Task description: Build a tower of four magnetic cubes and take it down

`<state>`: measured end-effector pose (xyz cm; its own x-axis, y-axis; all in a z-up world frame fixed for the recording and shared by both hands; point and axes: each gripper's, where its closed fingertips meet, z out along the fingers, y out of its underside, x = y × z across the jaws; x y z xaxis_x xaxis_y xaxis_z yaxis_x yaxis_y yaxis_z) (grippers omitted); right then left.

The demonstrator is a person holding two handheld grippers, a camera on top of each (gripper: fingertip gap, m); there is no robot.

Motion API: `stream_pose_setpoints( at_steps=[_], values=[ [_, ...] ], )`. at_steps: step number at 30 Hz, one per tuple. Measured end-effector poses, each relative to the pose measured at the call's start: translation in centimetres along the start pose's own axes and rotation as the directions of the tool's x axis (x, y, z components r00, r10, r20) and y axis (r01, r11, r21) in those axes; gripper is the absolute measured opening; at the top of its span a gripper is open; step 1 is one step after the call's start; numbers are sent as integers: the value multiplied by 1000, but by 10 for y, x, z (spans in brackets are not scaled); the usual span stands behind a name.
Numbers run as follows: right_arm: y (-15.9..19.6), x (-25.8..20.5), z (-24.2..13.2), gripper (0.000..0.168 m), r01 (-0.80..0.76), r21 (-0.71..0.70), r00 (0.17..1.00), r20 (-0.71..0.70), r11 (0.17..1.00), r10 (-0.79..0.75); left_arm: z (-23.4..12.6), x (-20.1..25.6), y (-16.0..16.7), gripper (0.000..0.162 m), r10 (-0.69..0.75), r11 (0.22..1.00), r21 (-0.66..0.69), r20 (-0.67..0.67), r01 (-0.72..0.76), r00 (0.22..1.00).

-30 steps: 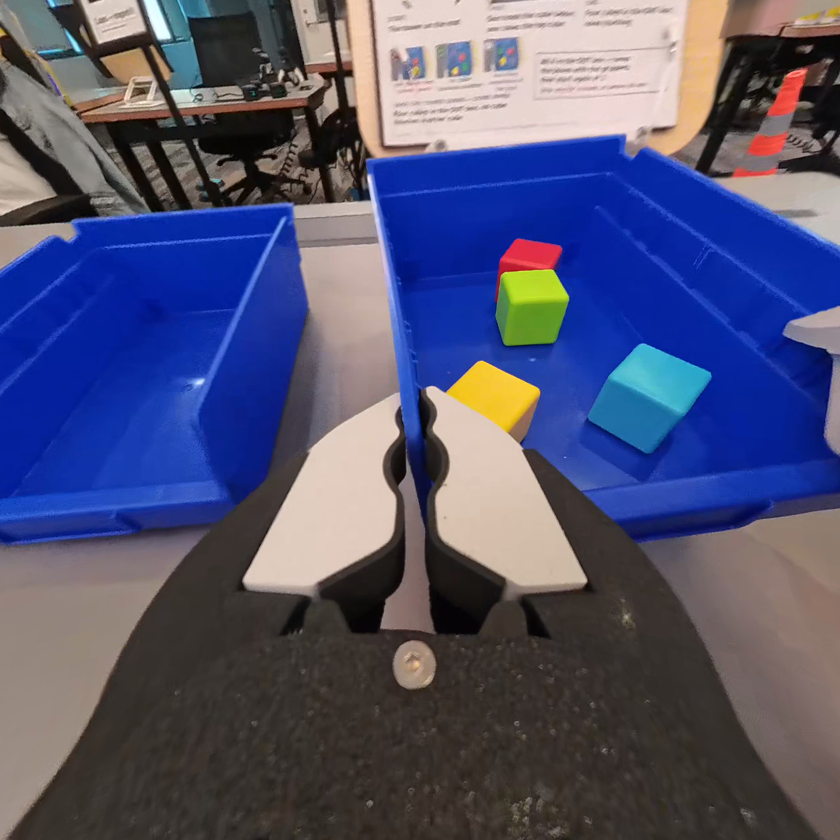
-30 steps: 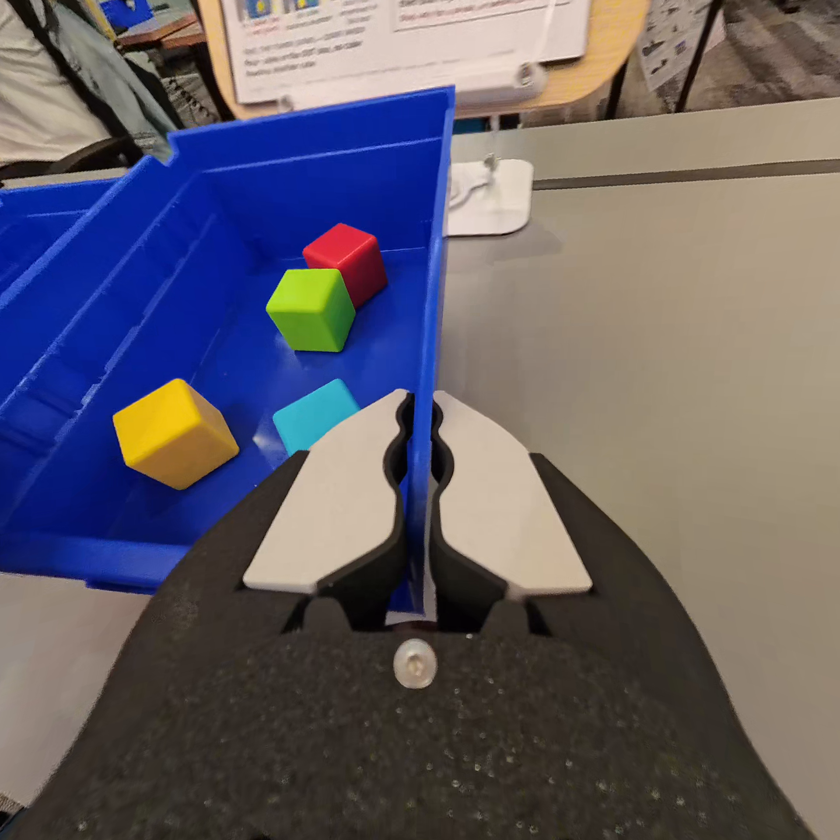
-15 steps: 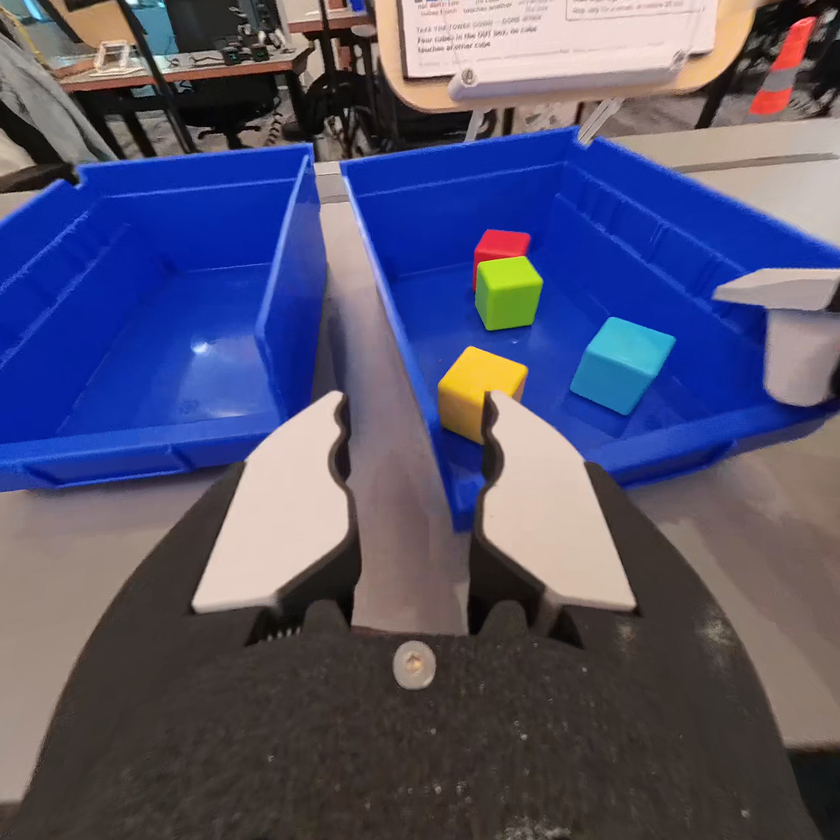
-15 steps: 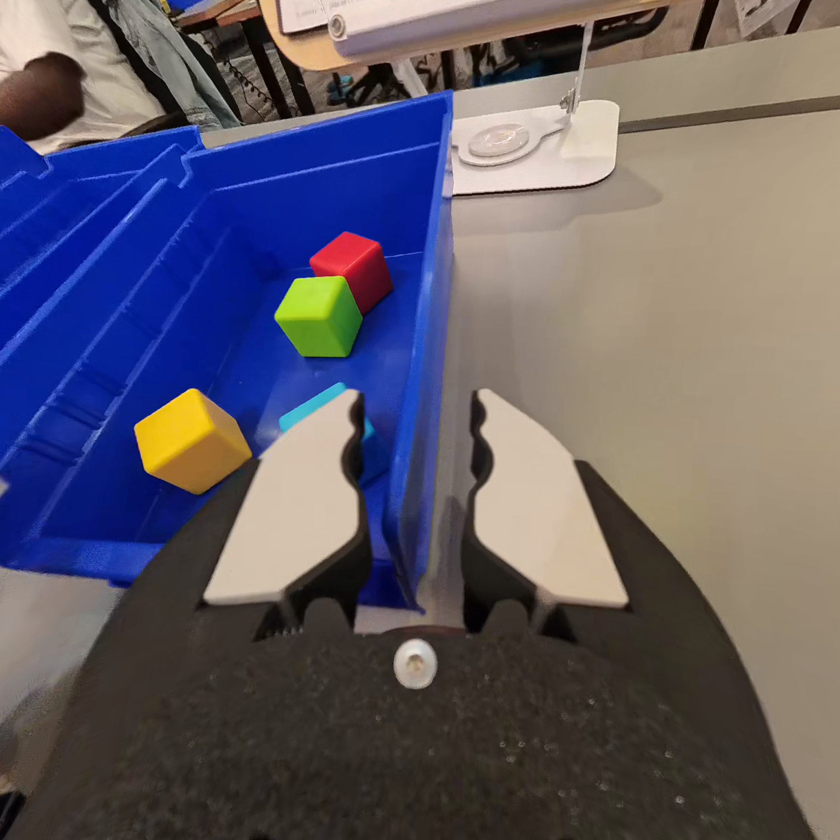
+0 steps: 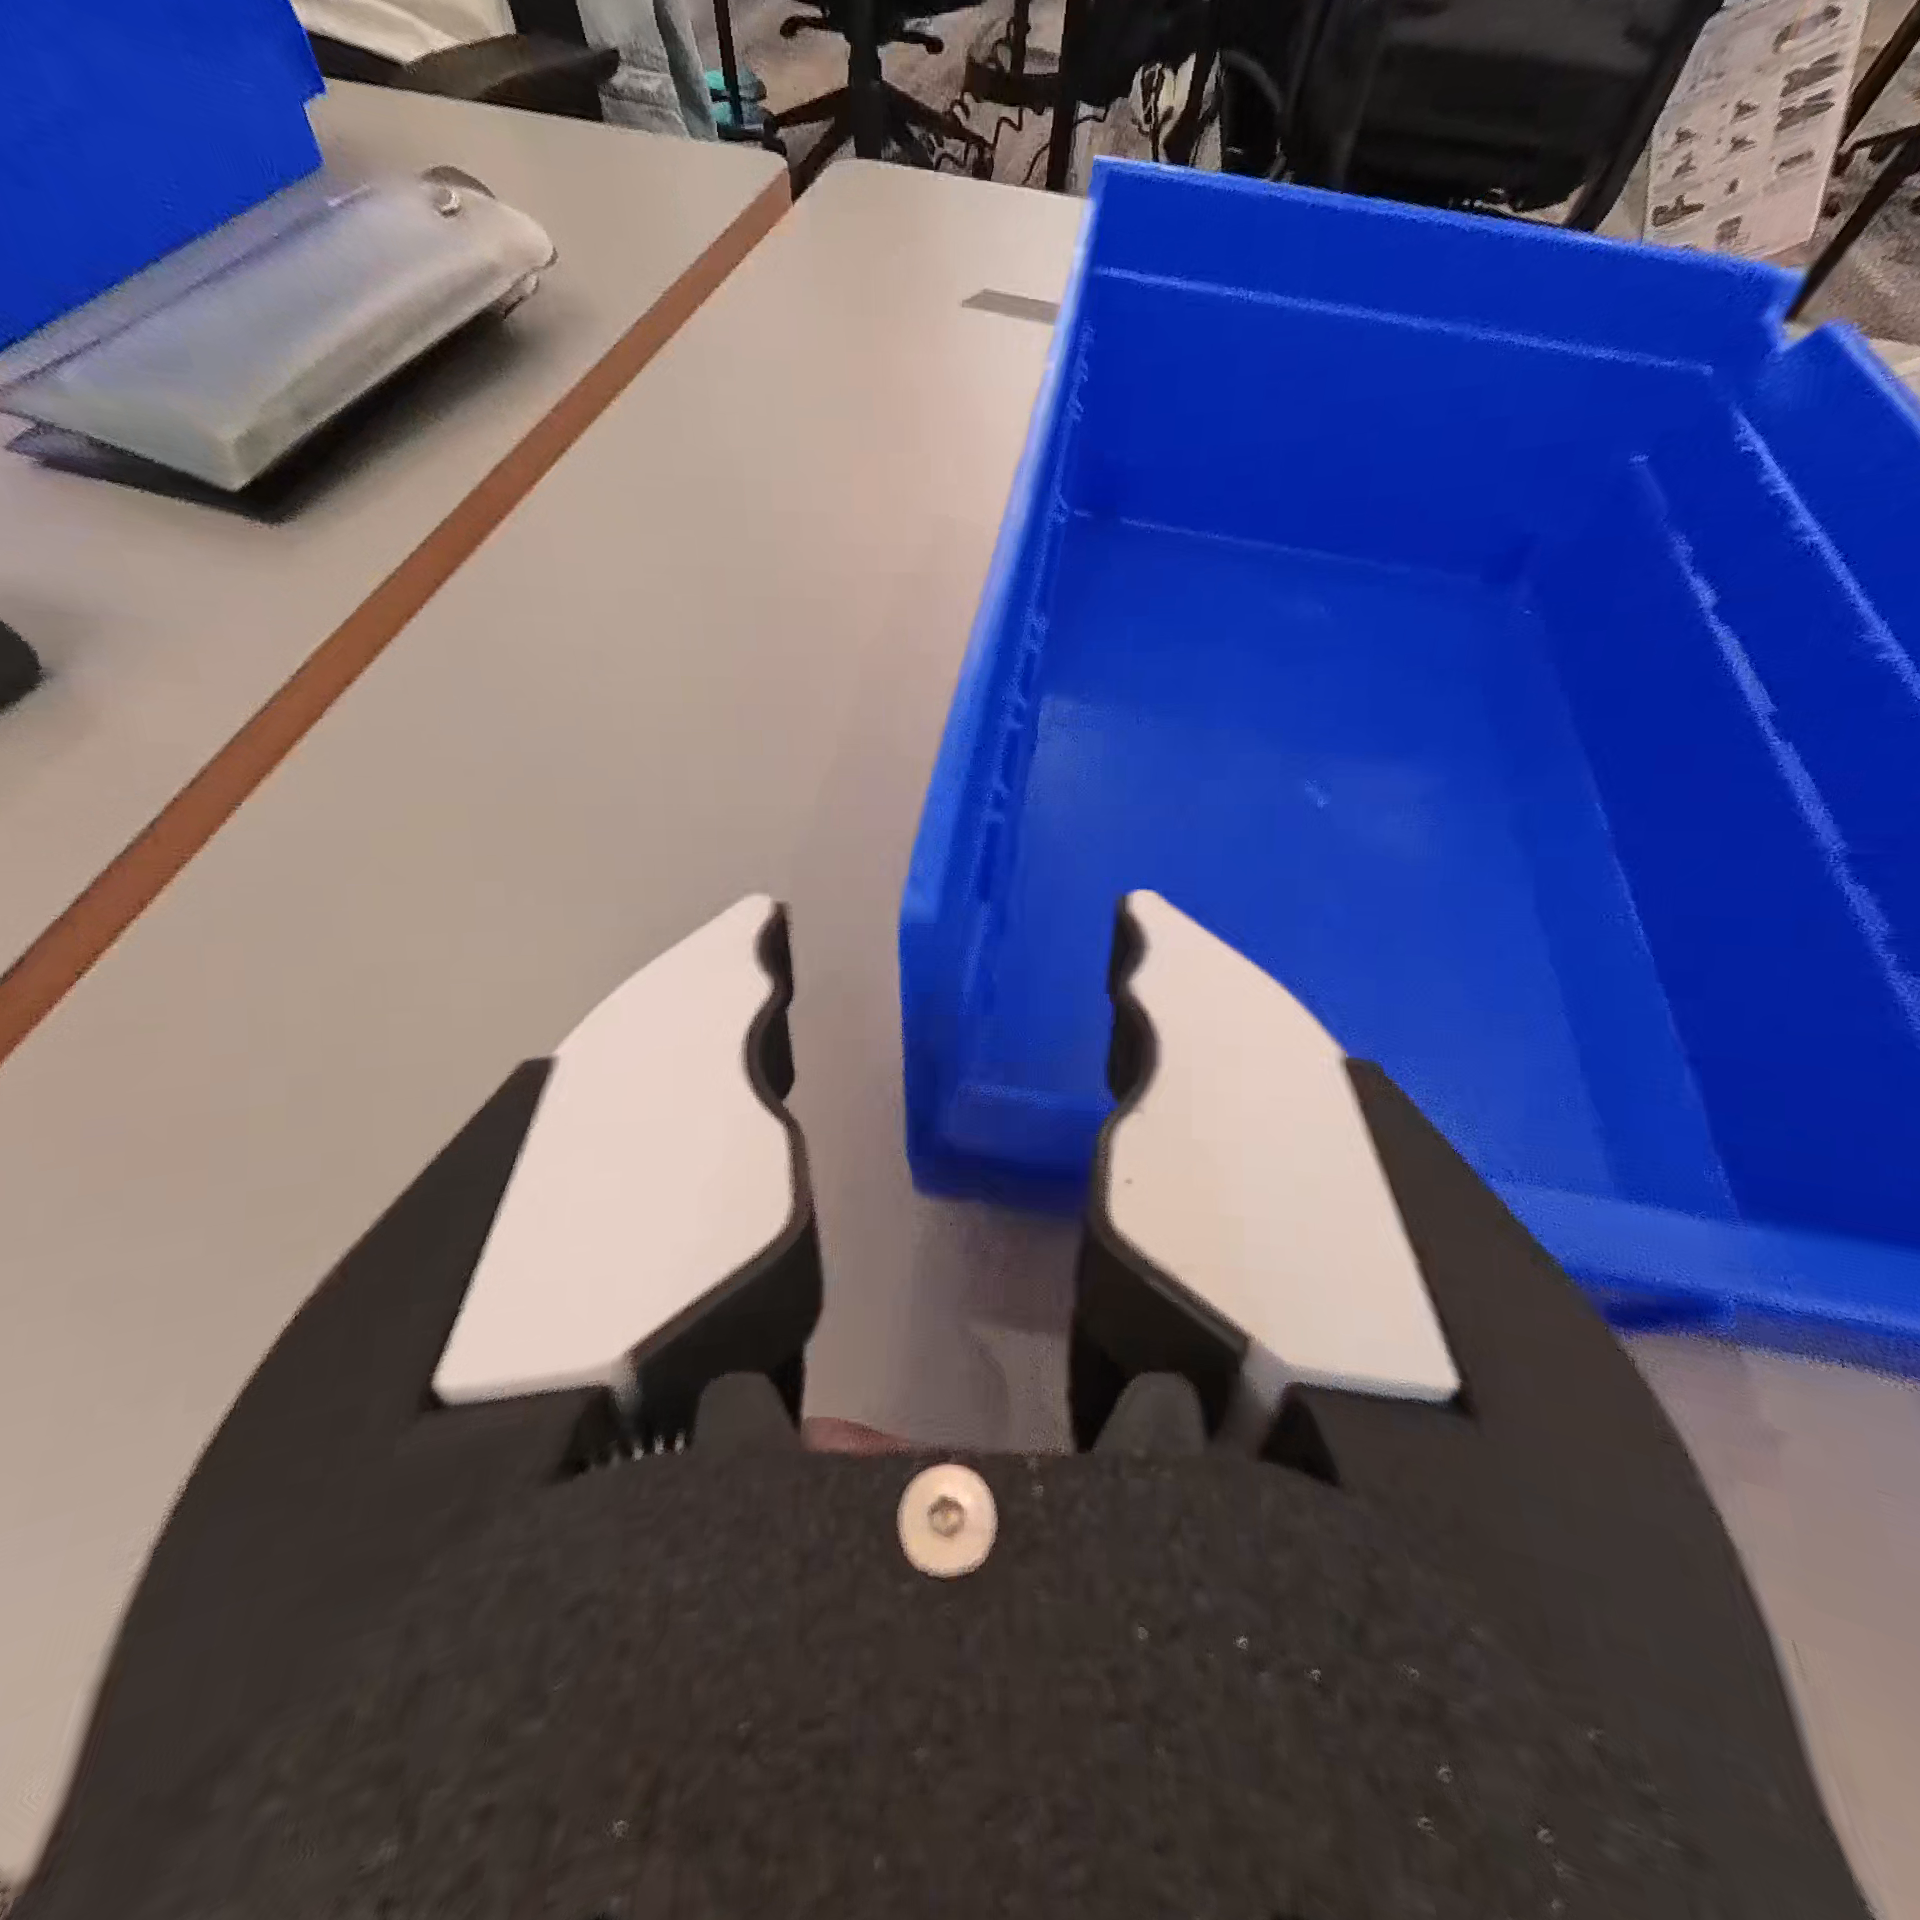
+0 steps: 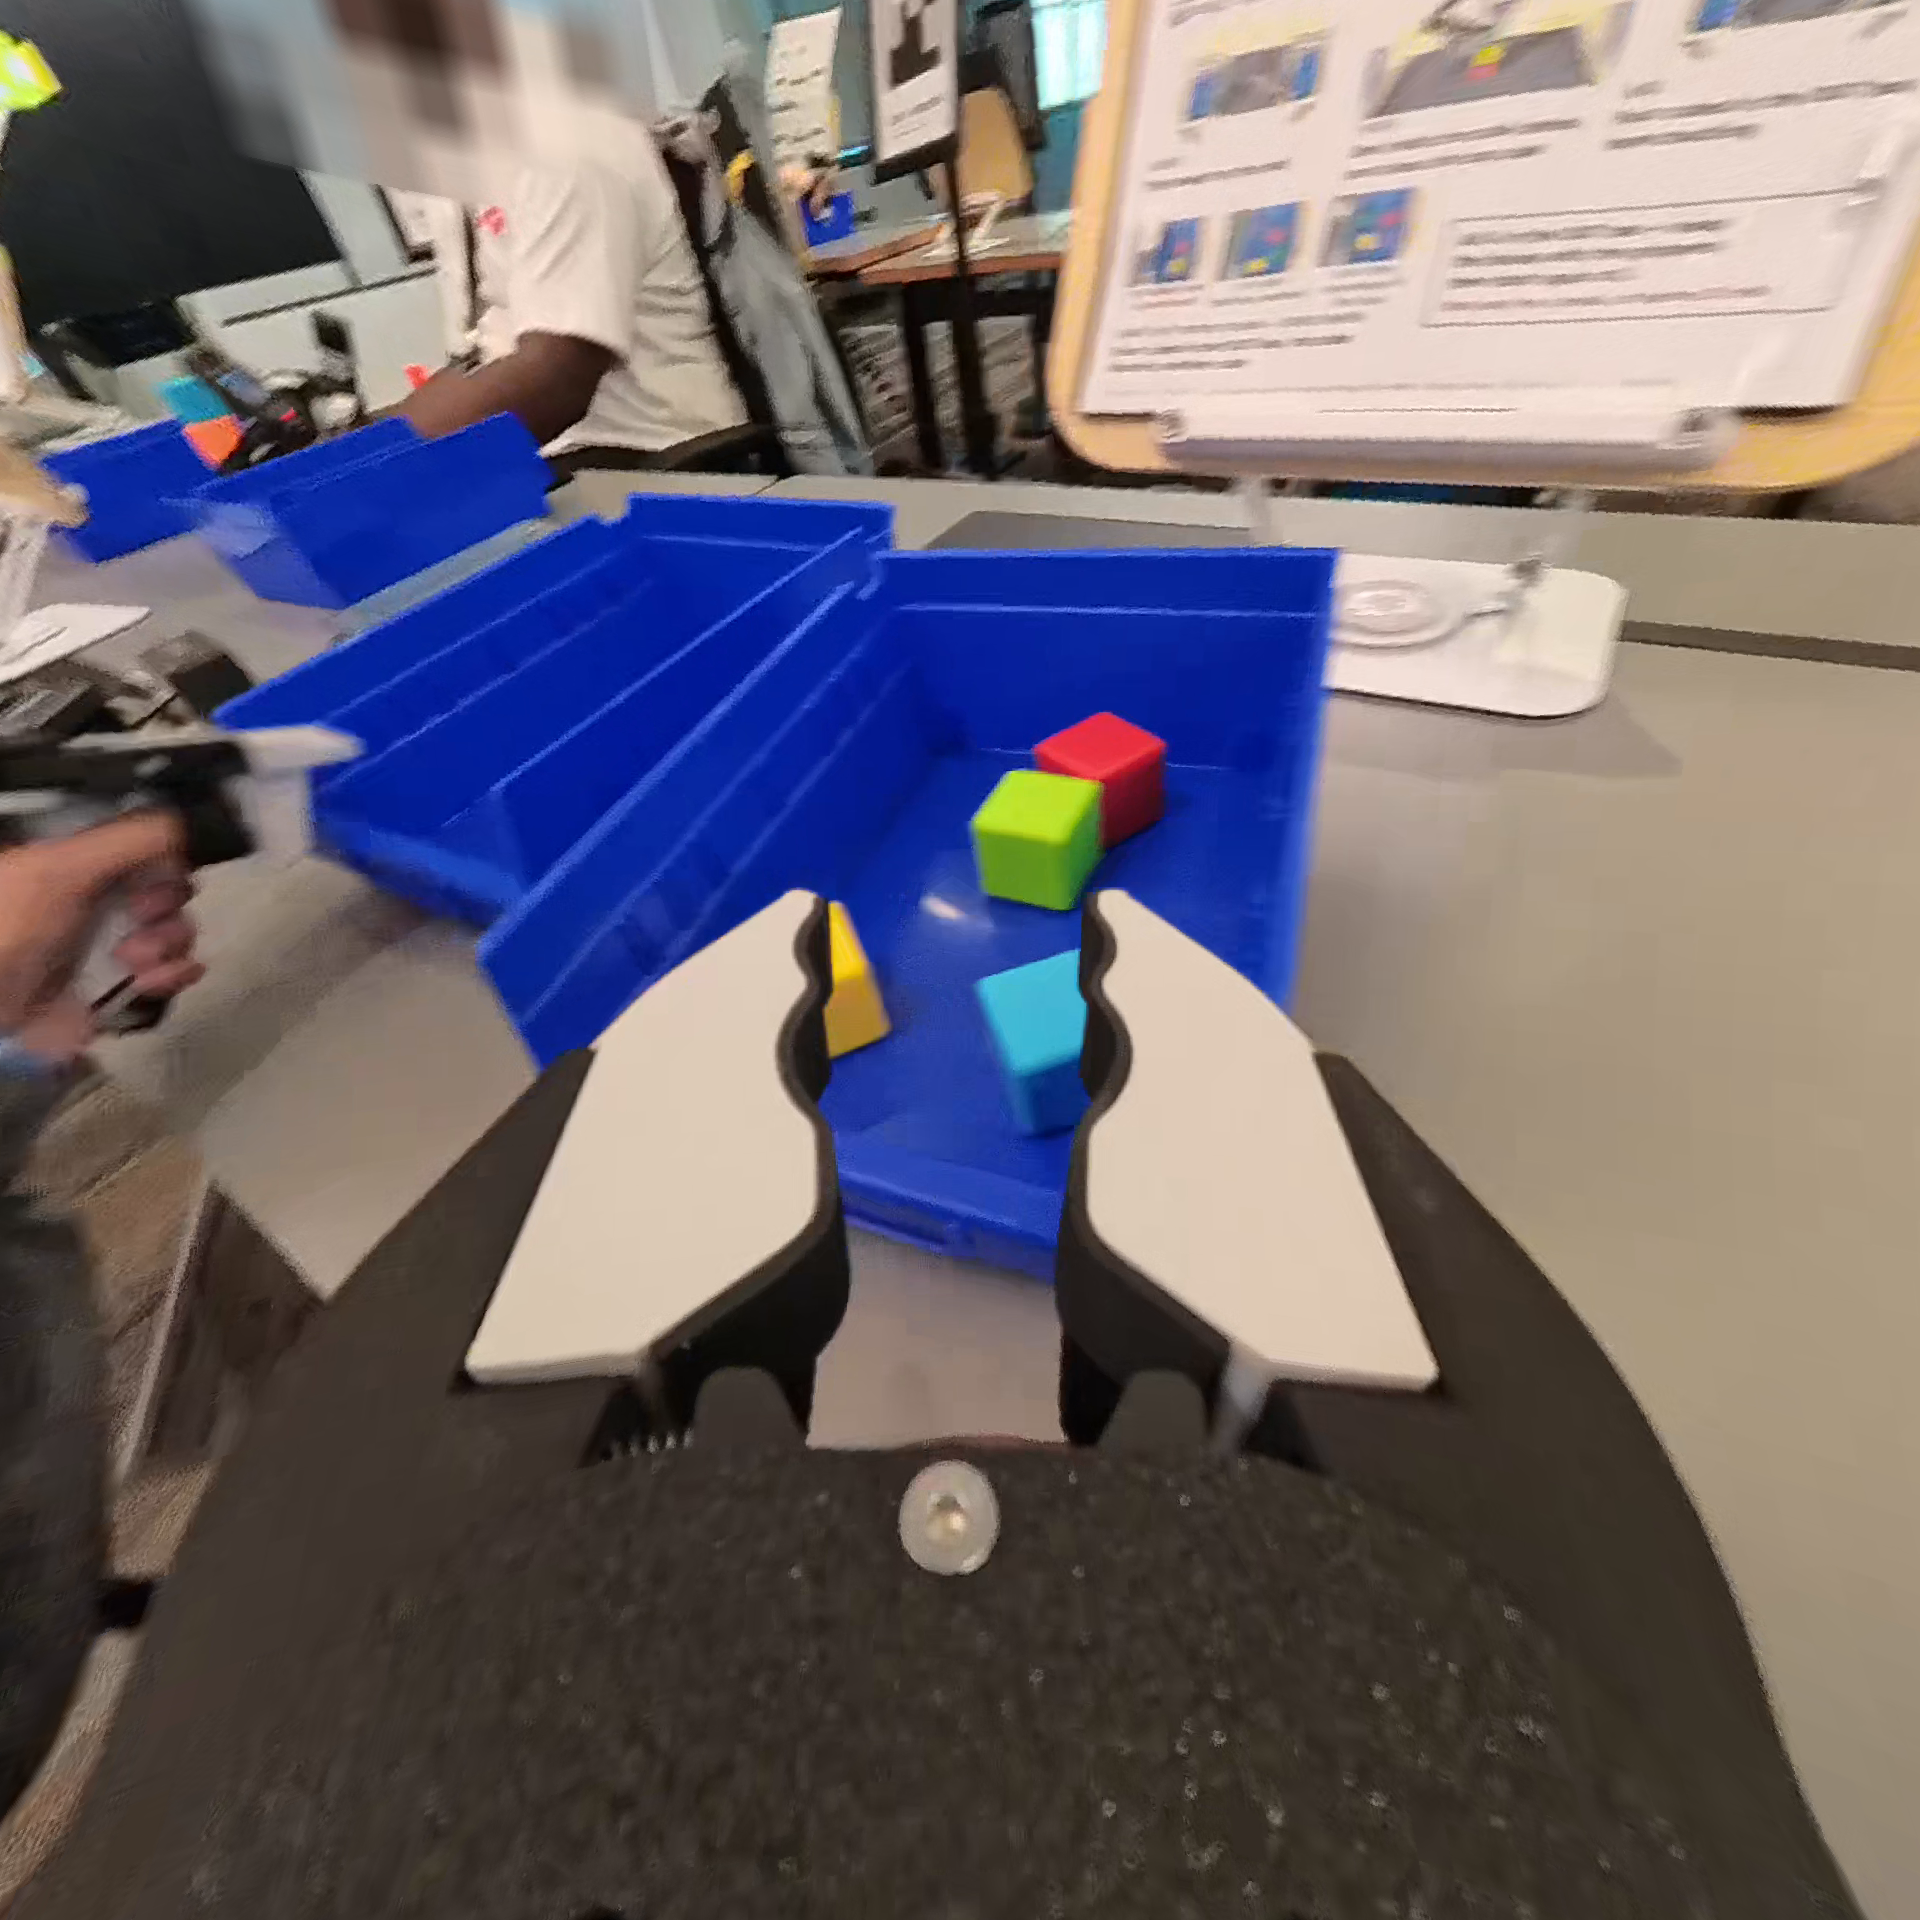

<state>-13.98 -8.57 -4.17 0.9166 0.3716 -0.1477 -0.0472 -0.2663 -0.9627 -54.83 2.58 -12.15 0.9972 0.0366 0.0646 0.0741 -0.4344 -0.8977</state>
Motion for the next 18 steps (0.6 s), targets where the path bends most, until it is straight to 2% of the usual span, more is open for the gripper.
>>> stream_pose_setpoints(
  at_steps=[2,3,7,10,15,18],
  values=[
    [10,-35,7,45,6,-40,996,87,999,-2,10,-1,-6,23,22,1000,17,-15,-21,1000],
    [18,-54,10,46,9,-65,991,130,998,-1,11,-1,-8,11,33,999,22,-26,-33,999],
    [44,-128,28,49,73,-145,961,273,987,-31,-6,12,0,2,-8,1000,-3,-86,8,996],
    [56,-168,51,51,146,-172,947,308,974,-88,-44,11,8,2,43,999,33,24,-43,999],
    [69,-190,86,49,88,-229,956,292,969,-18,-121,-5,17,2,9,992,120,158,-29,987],
    [93,-208,95,46,73,-321,947,319,944,35,-156,-5,22,2,21,987,152,192,-51,981]
  ],
)
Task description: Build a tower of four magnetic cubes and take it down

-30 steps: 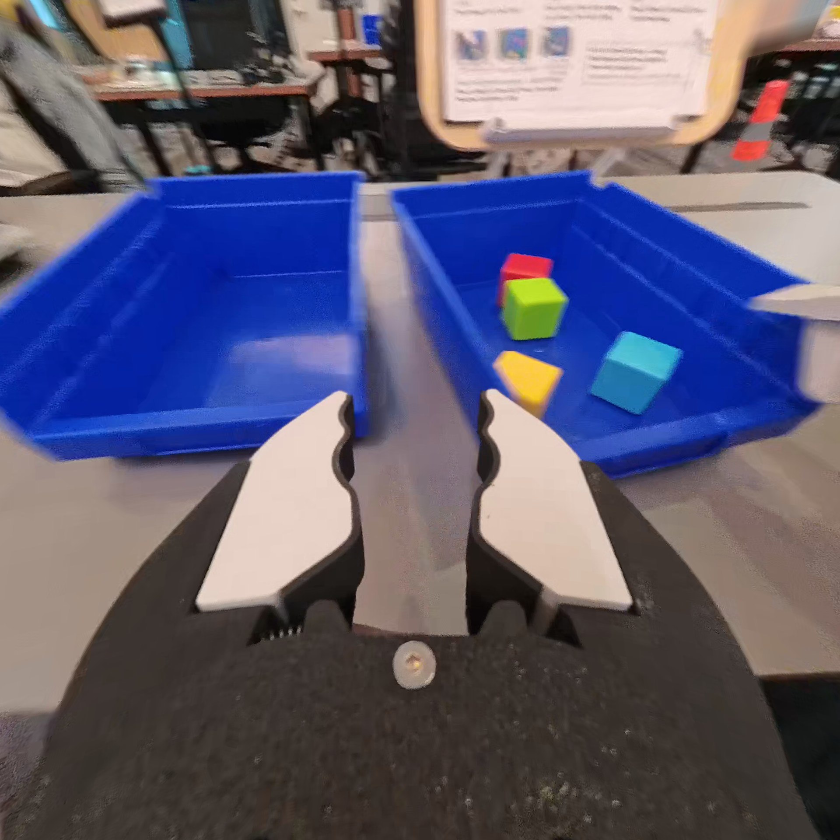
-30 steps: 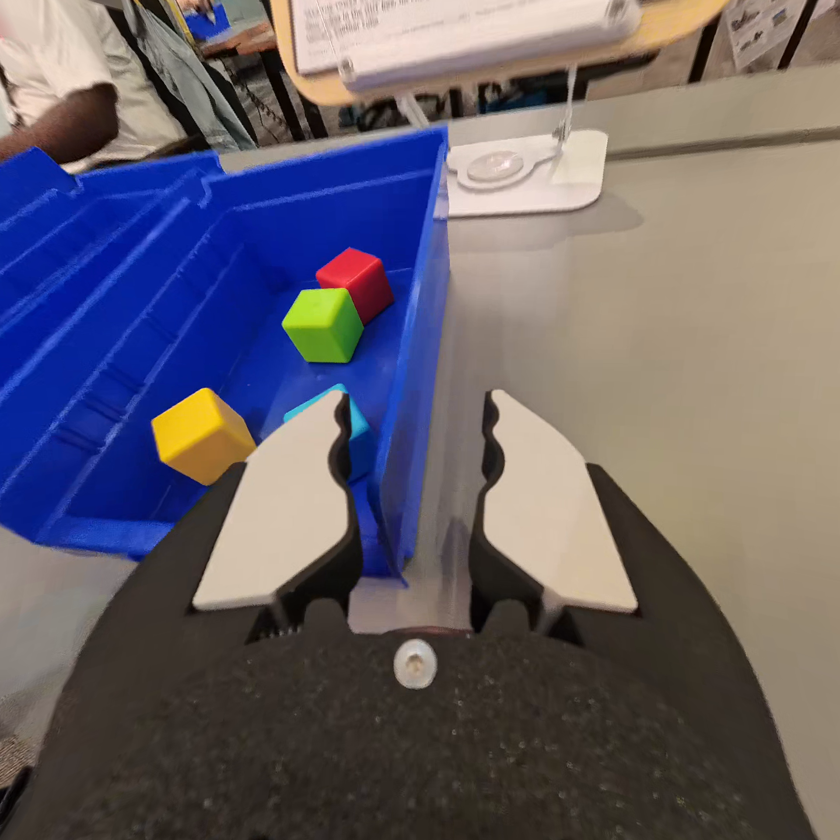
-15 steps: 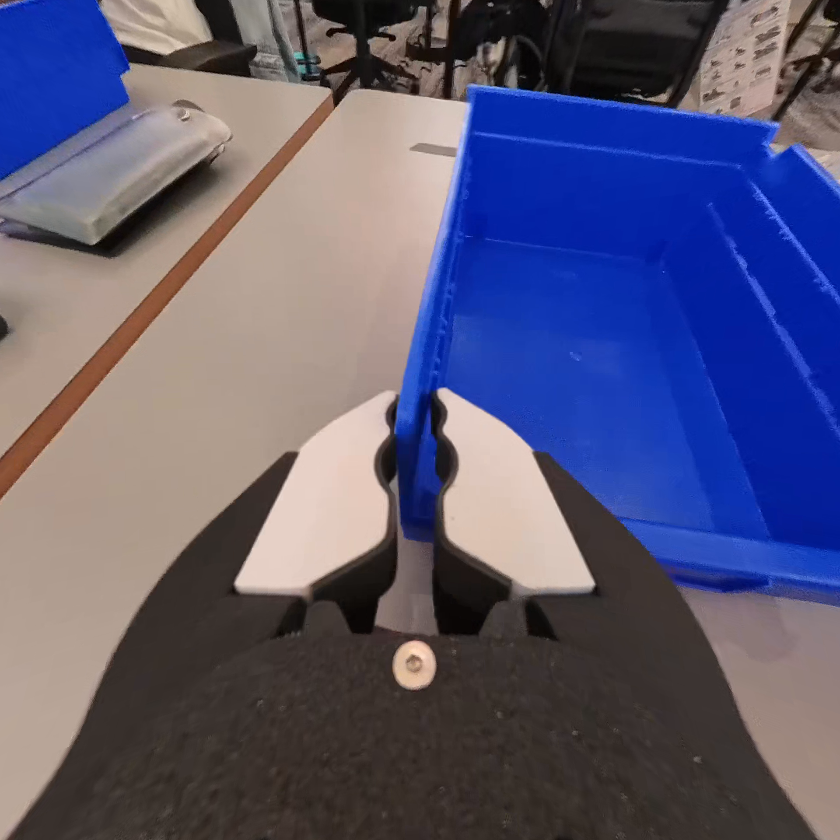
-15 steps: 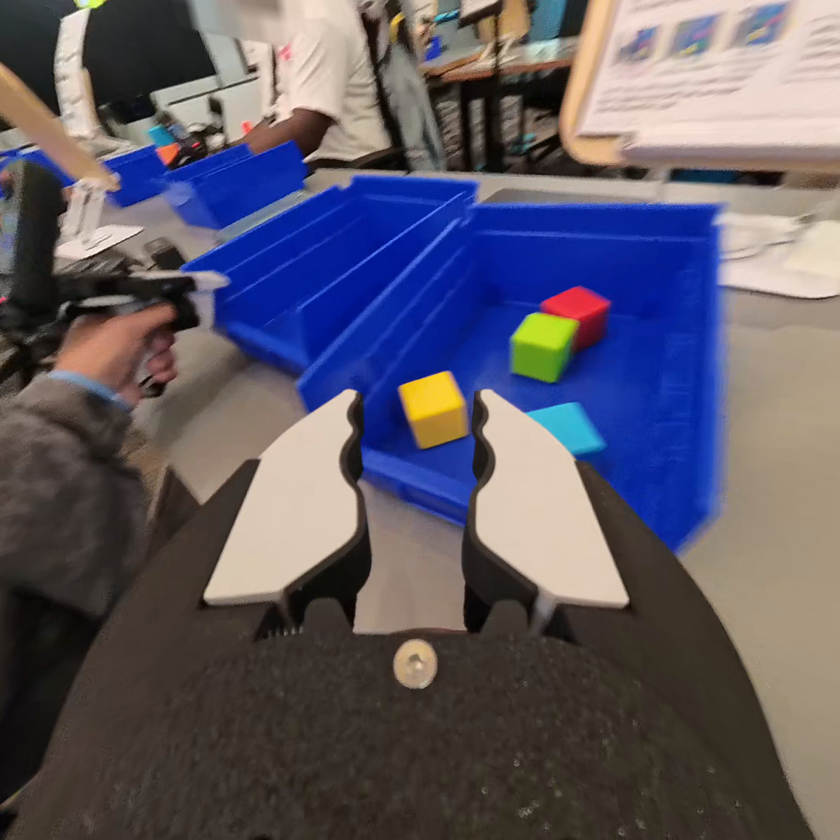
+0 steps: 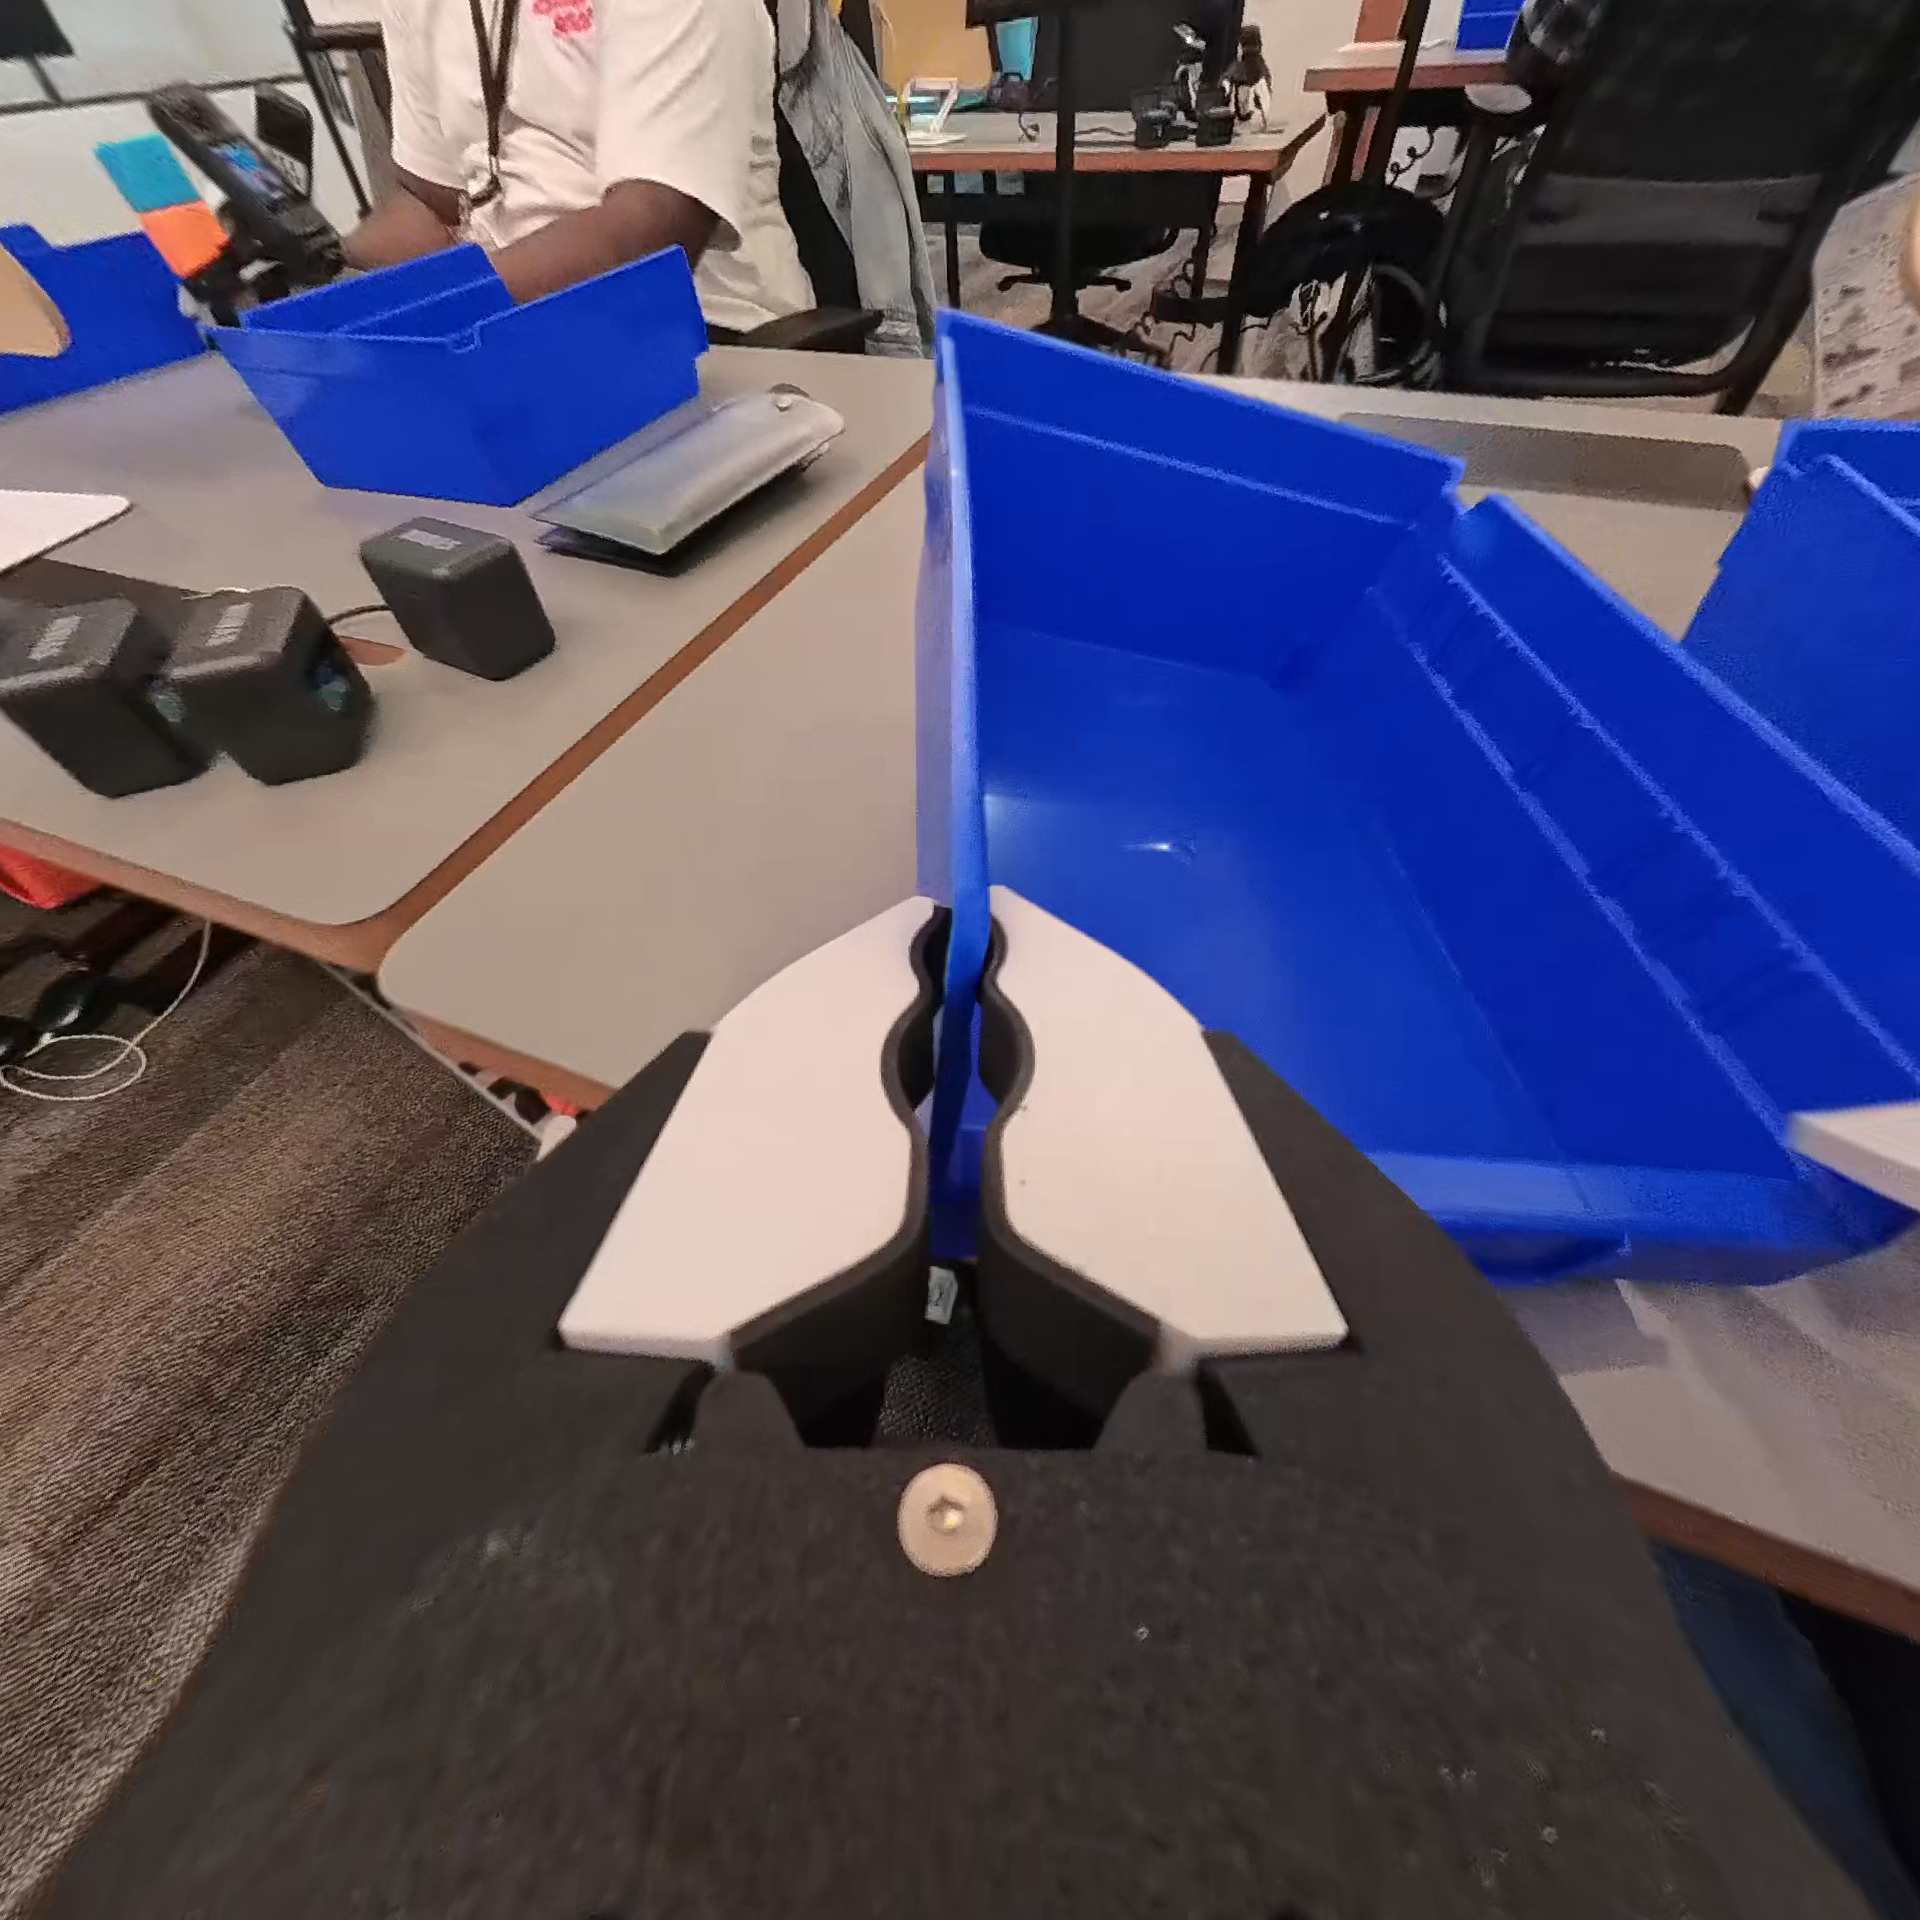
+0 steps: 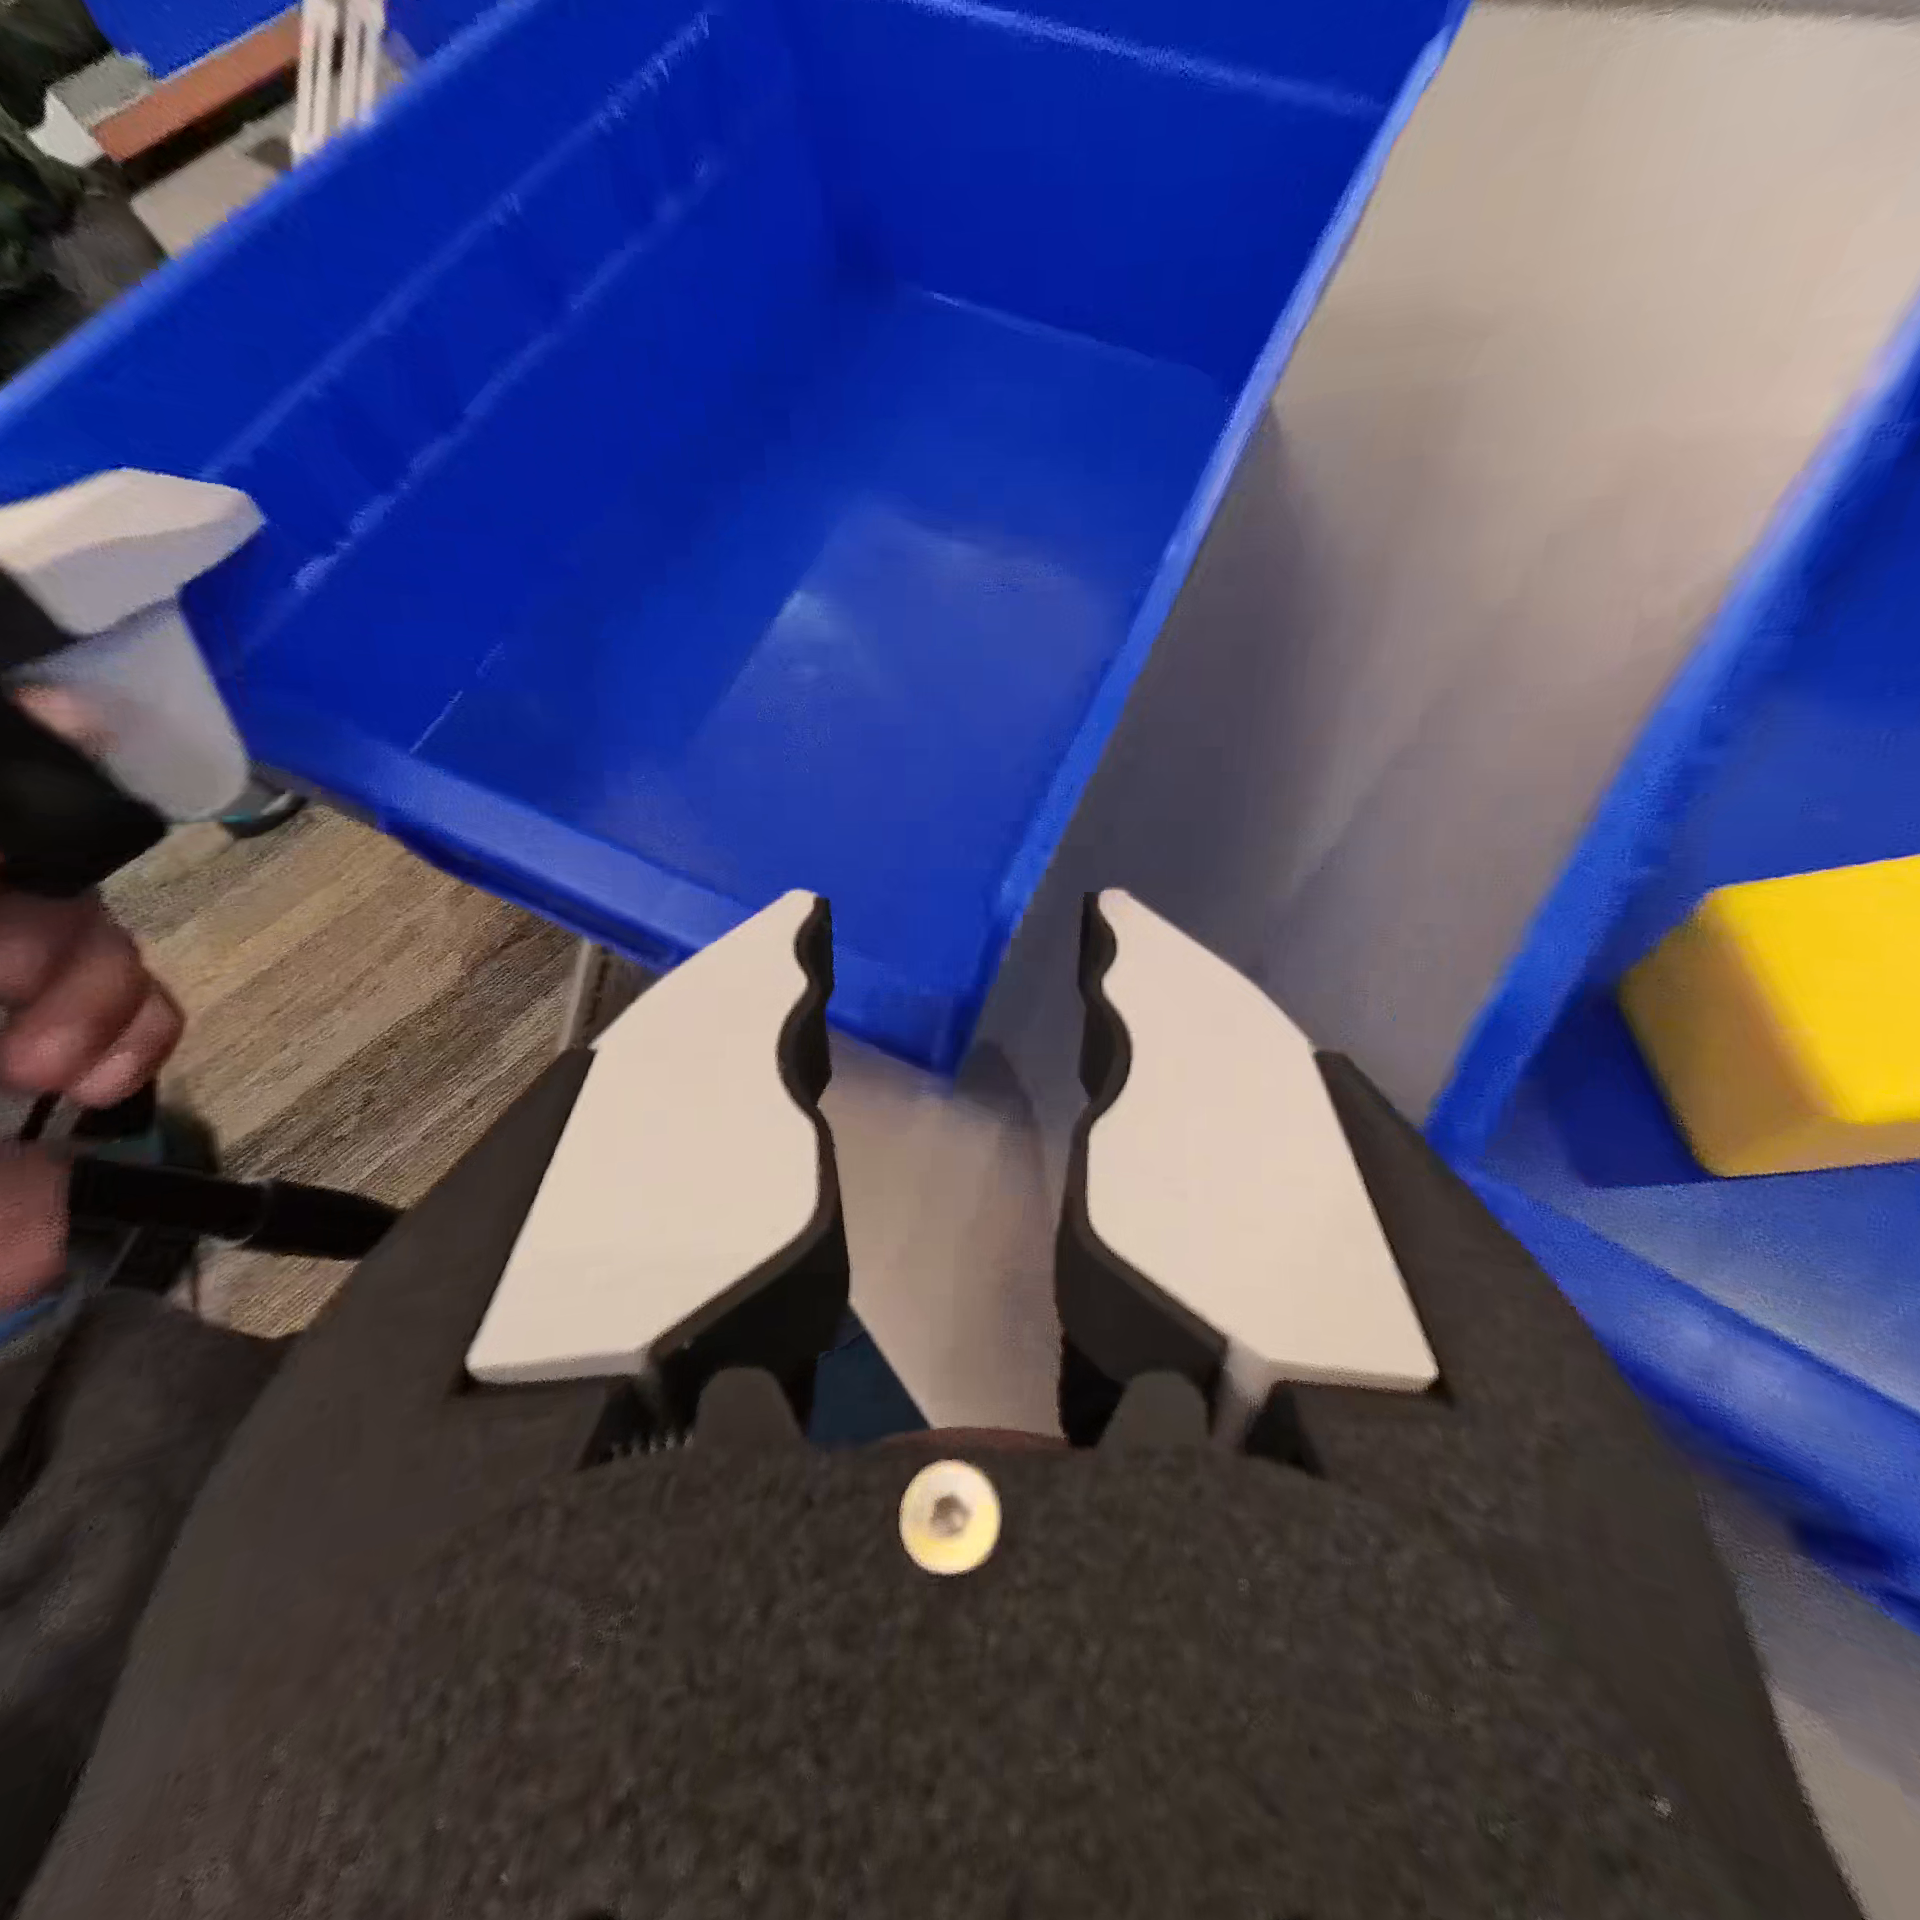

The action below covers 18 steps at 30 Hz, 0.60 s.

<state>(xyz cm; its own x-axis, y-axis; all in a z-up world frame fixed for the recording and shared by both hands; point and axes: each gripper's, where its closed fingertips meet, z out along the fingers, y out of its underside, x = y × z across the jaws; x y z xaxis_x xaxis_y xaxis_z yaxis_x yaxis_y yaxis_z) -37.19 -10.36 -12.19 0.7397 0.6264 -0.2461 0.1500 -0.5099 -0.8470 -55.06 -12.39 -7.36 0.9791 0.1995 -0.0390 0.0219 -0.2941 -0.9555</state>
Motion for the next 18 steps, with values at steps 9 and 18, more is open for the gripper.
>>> stream_pose_setpoints(
  at_steps=[9,18],
  values=[
    [-64,1,-60,5,105,308,987,-149,946,-61,-89,26,-50,3,3,970,244,39,-12,999],
    [-137,138,-259,3,196,514,880,-468,835,82,-100,227,-154,4,115,912,410,-296,18,948]
  ],
)
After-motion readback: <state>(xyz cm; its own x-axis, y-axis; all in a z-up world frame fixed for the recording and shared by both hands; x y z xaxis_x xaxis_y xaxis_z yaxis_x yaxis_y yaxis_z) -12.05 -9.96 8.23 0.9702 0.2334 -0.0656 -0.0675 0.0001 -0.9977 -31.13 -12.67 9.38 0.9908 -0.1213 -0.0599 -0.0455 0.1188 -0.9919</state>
